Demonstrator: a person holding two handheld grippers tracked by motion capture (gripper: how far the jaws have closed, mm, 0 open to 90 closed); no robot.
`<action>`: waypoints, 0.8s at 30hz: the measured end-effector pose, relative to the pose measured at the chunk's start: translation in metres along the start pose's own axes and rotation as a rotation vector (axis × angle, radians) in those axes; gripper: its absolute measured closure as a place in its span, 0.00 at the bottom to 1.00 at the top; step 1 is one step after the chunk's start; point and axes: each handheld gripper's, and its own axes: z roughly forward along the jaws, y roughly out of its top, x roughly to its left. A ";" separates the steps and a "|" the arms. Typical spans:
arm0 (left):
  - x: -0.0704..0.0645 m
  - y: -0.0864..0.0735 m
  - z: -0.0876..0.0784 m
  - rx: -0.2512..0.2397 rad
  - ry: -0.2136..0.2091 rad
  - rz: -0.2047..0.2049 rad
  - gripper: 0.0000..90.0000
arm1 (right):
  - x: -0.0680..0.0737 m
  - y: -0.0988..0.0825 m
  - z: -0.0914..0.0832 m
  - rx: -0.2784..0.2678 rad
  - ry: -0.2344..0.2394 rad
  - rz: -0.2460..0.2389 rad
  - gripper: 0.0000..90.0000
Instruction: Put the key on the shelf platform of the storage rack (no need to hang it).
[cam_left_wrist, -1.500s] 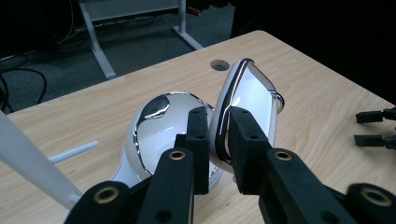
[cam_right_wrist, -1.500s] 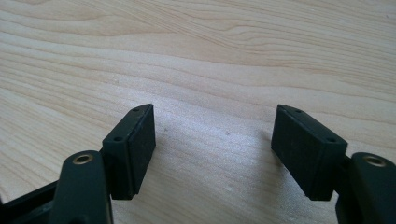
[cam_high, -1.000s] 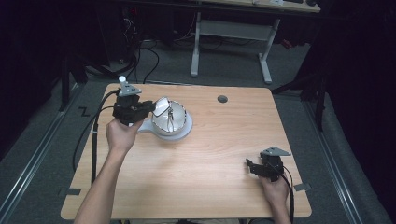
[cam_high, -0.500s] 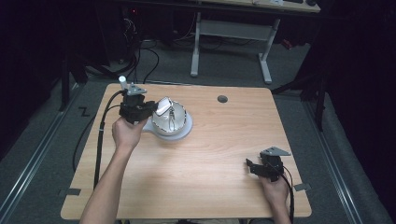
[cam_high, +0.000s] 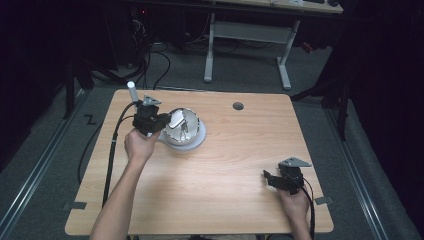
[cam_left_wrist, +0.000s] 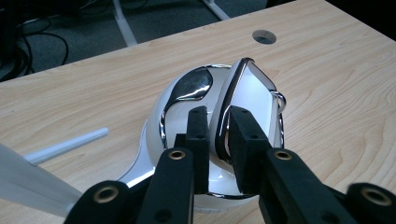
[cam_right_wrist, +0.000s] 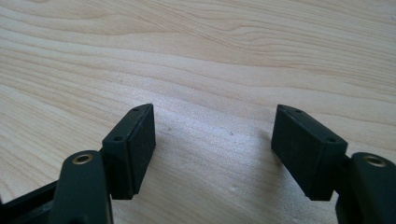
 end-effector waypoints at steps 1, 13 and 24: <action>0.000 0.000 0.001 0.000 -0.003 -0.002 0.88 | 0.000 0.000 0.000 0.000 0.000 0.000 0.35; -0.002 -0.006 0.019 0.038 -0.011 -0.001 0.87 | 0.000 0.000 0.000 0.000 0.000 0.000 0.35; -0.002 -0.011 0.039 0.076 -0.005 -0.012 0.87 | 0.000 0.000 0.000 -0.001 0.000 -0.001 0.35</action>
